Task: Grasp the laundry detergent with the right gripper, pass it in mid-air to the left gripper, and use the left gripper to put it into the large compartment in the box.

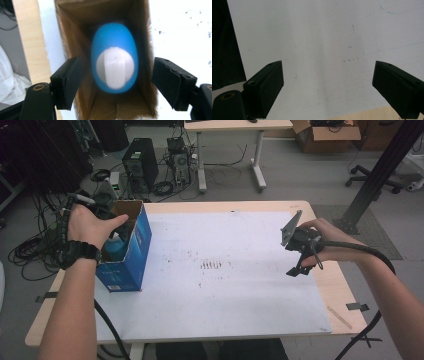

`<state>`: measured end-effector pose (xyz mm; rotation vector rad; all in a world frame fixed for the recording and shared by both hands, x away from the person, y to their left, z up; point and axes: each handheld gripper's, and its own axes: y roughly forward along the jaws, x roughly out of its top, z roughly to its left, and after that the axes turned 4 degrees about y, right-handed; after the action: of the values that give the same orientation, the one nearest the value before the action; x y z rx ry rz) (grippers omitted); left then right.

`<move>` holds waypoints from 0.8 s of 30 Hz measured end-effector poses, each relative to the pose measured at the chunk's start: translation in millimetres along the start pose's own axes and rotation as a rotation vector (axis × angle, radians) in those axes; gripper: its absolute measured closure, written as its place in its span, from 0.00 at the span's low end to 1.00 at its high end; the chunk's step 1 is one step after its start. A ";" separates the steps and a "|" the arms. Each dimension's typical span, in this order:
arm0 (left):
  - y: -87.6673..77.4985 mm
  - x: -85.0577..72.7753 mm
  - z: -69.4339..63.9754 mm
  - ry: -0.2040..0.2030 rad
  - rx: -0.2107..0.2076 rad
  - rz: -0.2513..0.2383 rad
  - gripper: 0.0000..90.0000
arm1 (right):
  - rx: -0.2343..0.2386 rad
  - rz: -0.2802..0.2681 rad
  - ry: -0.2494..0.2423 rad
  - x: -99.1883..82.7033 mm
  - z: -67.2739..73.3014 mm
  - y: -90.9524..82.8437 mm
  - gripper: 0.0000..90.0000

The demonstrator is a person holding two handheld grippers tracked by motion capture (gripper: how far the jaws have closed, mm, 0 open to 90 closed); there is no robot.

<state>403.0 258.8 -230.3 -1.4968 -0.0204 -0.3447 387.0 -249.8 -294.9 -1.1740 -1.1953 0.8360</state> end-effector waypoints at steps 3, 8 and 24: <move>-14.0 1.0 -3.3 0.022 0.008 -0.019 0.25 | 0.001 -0.004 0.002 1.2 1.3 -1.7 0.11; -33.5 4.3 -15.4 0.078 0.006 -0.072 0.22 | -0.004 -0.010 0.002 3.1 0.9 -4.0 0.11; -31.1 17.3 -82.1 0.280 -0.075 -0.113 0.11 | -0.003 -0.017 -0.006 9.1 0.5 -5.9 0.11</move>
<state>395.8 173.8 -203.1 -1.5134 0.1322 -0.6502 388.0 -242.4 -286.9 -1.1627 -1.2099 0.8261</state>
